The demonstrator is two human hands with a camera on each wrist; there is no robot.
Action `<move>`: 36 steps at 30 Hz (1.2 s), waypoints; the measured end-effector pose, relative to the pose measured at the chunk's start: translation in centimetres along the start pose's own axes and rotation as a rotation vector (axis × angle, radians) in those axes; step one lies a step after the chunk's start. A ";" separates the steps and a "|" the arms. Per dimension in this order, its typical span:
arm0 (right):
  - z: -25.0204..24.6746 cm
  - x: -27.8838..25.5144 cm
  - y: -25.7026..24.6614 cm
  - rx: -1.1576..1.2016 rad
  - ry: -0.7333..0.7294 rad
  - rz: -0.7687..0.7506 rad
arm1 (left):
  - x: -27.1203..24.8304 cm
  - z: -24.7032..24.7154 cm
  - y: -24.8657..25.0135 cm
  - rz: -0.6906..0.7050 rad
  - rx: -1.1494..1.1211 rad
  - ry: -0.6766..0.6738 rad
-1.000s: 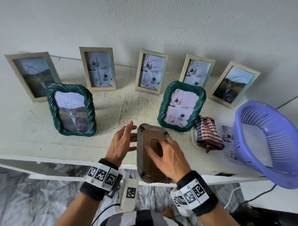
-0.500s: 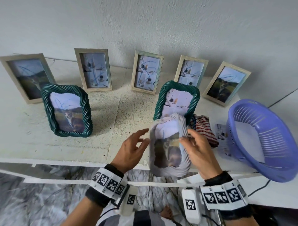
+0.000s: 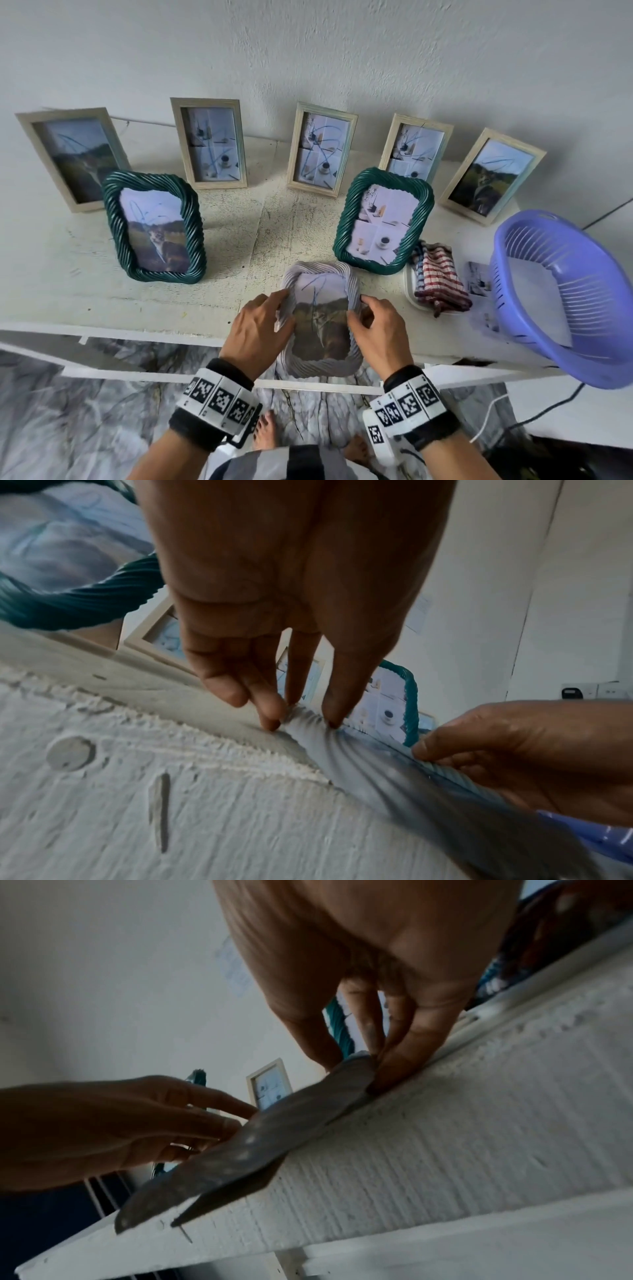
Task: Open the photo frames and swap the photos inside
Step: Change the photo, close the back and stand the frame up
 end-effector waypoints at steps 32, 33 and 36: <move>-11.1 8.9 6.5 -0.340 0.152 0.123 | -0.3 2.1 -1.3 0.278 0.431 -0.342; -11.7 7.8 5.7 -0.317 0.182 0.097 | -0.3 2.1 -1.3 0.275 0.428 -0.339; -10.7 3.5 1.2 -0.233 0.169 -0.043 | -0.4 2.2 -1.2 0.263 0.426 -0.340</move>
Point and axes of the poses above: each hand's wrist, its own x-axis towards the middle knuckle, its own z-axis out of the palm, y = z × x, the point moved 6 cm from there along x, towards the middle knuckle, and after that the axes turned 6 degrees about -z, right-handed, at the moved point
